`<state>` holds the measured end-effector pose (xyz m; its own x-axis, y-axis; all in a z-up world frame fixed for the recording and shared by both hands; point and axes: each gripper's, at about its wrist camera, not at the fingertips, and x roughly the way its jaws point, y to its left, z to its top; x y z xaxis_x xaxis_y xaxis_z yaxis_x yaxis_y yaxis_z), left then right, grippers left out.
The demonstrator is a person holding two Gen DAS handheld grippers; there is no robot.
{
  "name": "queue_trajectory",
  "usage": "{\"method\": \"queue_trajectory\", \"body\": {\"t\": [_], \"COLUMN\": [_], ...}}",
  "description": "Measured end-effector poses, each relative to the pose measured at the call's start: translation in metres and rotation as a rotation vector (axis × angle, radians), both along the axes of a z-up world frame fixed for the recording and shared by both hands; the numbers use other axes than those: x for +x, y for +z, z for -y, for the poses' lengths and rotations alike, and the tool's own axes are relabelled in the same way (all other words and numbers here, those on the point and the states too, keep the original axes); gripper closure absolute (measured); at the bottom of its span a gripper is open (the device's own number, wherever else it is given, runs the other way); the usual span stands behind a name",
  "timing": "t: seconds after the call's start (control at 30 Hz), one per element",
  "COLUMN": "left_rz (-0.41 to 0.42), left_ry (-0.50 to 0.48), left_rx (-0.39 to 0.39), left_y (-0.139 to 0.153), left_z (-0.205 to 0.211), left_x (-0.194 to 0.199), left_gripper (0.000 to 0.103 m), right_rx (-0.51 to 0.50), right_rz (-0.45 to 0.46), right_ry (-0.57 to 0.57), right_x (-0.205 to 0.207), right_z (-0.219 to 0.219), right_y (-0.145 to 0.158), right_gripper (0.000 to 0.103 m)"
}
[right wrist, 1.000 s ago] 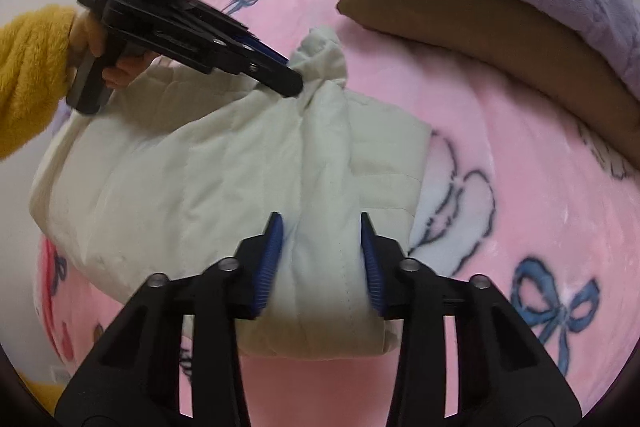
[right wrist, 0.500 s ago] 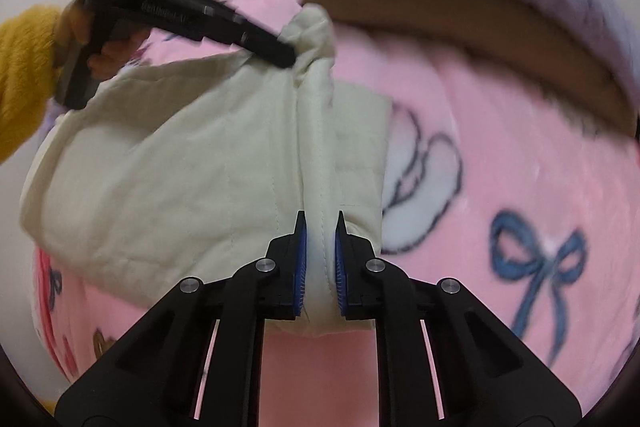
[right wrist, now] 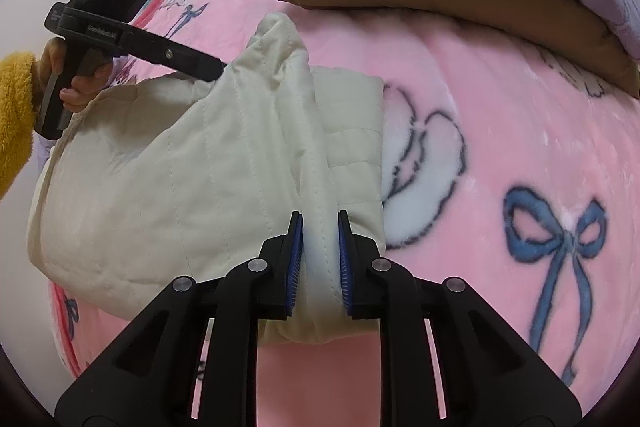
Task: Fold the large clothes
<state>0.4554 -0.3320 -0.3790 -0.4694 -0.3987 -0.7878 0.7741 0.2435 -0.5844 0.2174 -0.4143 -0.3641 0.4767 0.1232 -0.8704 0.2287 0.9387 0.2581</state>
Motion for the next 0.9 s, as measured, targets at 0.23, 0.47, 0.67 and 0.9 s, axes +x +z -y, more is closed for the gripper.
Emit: {"method": "queue_trajectory", "body": {"t": [0.23,0.47,0.67,0.9], "left_rz": [0.024,0.043,0.234,0.316], "left_ry": [0.011,-0.062,-0.156,-0.075], "left_rx": [0.028,0.096,0.065,0.000], "left_y": [-0.001,-0.015,0.000,0.031], "left_z": [-0.008,-0.020,-0.018,-0.025], "left_x": [0.007,0.007,-0.022,0.010], "left_gripper": [0.050,0.050,0.086,0.087], "right_rx": [0.011,0.012,0.002,-0.026], "right_rz": [-0.007,-0.005,-0.015,0.034], "right_ry": [0.001,-0.010,-0.017,-0.070], "right_x": [0.002,0.003,0.004,-0.002], "right_z": [0.000,0.001,0.002,-0.001], "right_y": [0.000,-0.001,-0.003,0.014], "right_gripper": [0.086,0.084,0.075,0.091]}}
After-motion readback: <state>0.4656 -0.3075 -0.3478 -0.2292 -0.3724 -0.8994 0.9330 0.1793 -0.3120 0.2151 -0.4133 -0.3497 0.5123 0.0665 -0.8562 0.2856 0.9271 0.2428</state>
